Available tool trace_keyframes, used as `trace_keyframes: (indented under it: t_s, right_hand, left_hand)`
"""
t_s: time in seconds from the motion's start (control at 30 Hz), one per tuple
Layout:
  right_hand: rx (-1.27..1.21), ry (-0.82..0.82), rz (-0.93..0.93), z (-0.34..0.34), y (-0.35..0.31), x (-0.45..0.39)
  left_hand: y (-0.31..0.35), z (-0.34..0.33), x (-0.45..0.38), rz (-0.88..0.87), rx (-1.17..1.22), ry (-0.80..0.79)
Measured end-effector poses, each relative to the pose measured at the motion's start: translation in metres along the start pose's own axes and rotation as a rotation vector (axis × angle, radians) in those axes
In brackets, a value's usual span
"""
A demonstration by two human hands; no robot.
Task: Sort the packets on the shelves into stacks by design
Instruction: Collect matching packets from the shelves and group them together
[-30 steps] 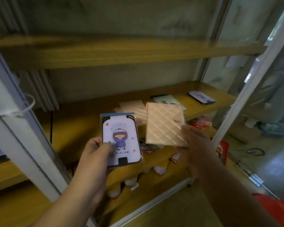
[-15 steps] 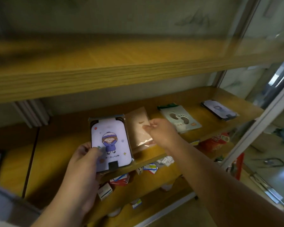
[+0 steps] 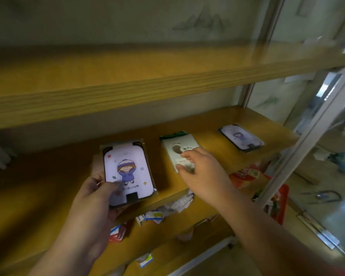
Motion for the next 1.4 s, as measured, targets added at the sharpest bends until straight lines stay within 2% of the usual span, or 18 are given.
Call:
trace_keyframes:
  t_s: [0.23, 0.47, 0.67, 0.83, 1.0, 1.17, 1.4]
  right_hand:
    - [0.200, 0.052, -0.001, 0.093, 0.103, -0.006]
    - [0.175, 0.028, -0.018, 0.152, 0.194, -0.011]
    - [0.139, -0.002, -0.027, 0.178, 0.243, -0.011]
    - [0.106, -0.010, -0.014, 0.188, 0.266, -0.014]
    - [0.077, -0.044, 0.031, 0.185, 0.266, -0.024]
    - [0.047, -0.062, 0.136, 0.170, 0.244, -0.040]
    - [-0.028, -0.107, 0.263, 0.121, 0.185, -0.058]
  left_hand:
    - [-0.036, -0.125, -0.004, 0.008, -0.028, -0.050]
    - [-0.074, -0.266, -0.024, 0.022, -0.139, -0.077]
    - [-0.093, -0.349, -0.061, -0.063, -0.456, -0.028]
    - [-0.102, -0.359, -0.080, -0.111, -0.705, 0.136]
    - [-0.103, -0.361, -0.069, -0.127, -1.029, 0.131]
    - [-0.085, -0.345, -0.051, -0.282, -1.190, 0.088]
    - [-0.047, -0.290, 0.002, -0.646, -1.318, 0.146]
Point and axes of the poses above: each hand's wrist, its own x-axis away from the middle knuckle, its own z-axis out of the back of the hand, y = z × x, the point moved 8 cm from there along -x, towards the middle knuckle, and after that the axes turned 2 degrees about y, right-handed, at the moved point
